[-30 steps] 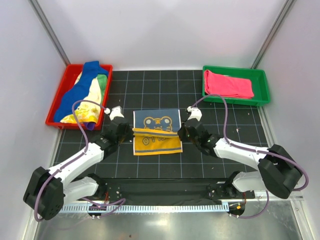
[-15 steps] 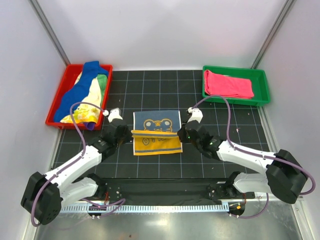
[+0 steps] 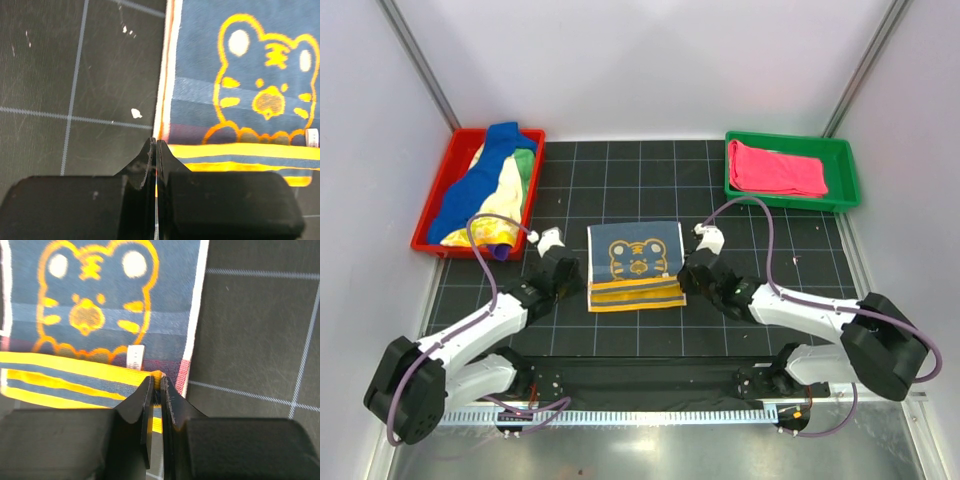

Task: Fold and stack the towels
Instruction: Fold the towel

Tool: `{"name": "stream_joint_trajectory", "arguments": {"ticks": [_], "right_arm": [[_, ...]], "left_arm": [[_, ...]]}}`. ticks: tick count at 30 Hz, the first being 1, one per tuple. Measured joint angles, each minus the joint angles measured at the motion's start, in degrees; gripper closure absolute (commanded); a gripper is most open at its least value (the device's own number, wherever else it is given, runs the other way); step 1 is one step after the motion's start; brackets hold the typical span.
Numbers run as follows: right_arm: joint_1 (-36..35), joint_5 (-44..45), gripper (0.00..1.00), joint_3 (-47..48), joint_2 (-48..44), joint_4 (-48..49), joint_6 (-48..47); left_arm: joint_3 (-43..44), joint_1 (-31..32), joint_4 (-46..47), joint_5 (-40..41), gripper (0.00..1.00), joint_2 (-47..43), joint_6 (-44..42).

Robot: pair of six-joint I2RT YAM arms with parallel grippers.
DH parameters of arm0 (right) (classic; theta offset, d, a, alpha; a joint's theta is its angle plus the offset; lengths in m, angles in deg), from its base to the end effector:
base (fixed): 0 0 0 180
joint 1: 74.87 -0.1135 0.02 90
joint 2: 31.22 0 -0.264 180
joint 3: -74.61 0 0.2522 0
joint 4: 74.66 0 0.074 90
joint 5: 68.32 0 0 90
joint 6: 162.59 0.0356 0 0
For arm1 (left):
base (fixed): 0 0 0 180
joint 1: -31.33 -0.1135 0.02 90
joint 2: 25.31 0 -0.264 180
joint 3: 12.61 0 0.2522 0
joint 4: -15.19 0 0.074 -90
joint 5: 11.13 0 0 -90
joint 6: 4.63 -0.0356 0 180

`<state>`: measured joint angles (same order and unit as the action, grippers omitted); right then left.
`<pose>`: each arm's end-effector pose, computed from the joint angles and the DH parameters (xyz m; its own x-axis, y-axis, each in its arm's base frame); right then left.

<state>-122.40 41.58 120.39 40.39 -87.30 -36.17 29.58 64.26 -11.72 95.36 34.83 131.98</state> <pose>0.1763 0.1746 0.1873 -0.6430 0.1244 -0.7557 -0.1639 0.9415 0.2944 0.1777 -0.1030 0.1885 -0.6628 -0.4009 -0.6324 -0.1882 0.9067 -0.3776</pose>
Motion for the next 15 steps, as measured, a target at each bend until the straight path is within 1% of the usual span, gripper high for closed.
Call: {"name": "stream_joint_trajectory", "arguments": {"ticks": [5,7,9,10,11,14,15], "right_arm": [[-0.07,-0.09,0.95,-1.64,2.97,0.24,0.87],[-0.11,-0.33,0.94,-2.21,3.67,0.57,1.16],[-0.28,-0.39,0.91,-2.47,3.80,0.68,1.29],[-0.37,-0.39,0.90,-2.47,3.80,0.72,1.31],[-0.46,-0.39,0.86,-2.47,3.80,0.98,1.31],[-0.52,-0.39,0.79,-2.47,3.65,1.07,1.36],[-0.52,-0.37,0.76,-2.49,3.48,1.03,1.40]], "left_arm": [[-0.81,0.09,0.15,-0.24,1.00,1.70,1.03],[-1.03,0.11,0.24,-0.44,0.98,2.25,1.18],[-1.20,0.13,0.31,-0.66,0.93,2.49,1.22],[-1.22,0.13,0.31,-0.79,0.89,2.51,1.29],[-1.22,0.13,0.37,-0.90,0.86,2.51,1.22],[-1.22,0.28,0.55,-1.40,0.80,2.47,1.25],[-1.22,0.33,0.52,-1.55,0.79,2.45,1.20]]}}
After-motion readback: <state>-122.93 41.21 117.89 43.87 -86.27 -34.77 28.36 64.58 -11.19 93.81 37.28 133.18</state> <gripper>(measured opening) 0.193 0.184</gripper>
